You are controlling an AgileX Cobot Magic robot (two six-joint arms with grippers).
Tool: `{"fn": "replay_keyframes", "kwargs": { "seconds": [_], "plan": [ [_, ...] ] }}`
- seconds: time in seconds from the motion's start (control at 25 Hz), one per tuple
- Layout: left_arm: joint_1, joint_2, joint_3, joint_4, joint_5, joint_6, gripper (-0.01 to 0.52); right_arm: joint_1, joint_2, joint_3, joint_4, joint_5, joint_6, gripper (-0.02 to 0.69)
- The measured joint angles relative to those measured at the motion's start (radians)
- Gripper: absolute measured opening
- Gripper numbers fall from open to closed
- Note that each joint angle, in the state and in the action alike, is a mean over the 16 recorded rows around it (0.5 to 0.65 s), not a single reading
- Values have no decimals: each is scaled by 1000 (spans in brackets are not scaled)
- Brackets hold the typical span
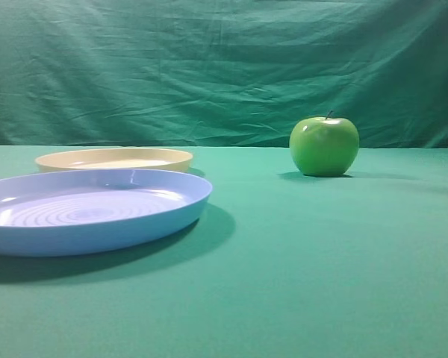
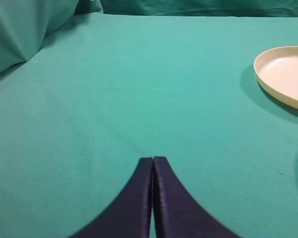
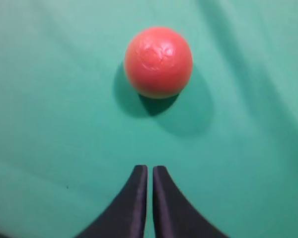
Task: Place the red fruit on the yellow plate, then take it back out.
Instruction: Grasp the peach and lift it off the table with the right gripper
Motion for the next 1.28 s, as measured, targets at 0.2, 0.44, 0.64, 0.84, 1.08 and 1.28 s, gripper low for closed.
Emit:
{"fn": "replay_keyframes", "kwargs": {
  "seconds": [0.2, 0.44, 0.64, 0.84, 1.08, 1.28],
  "plan": [
    [0, 0, 0, 0, 0, 0, 0, 33, 126, 0, -1, -113, -8, 397],
    [0, 0, 0, 0, 0, 0, 0, 51, 282, -2, 0, -237, -17, 602],
    [0, 0, 0, 0, 0, 0, 0, 55, 403, -4, 1, -340, -20, 645],
    [0, 0, 0, 0, 0, 0, 0, 55, 497, -6, 3, -423, -20, 619],
    [0, 0, 0, 0, 0, 0, 0, 55, 557, -9, 8, -479, -20, 516],
    [0, 0, 0, 0, 0, 0, 0, 55, 575, -25, 12, -467, -21, 378]
  ]
}}
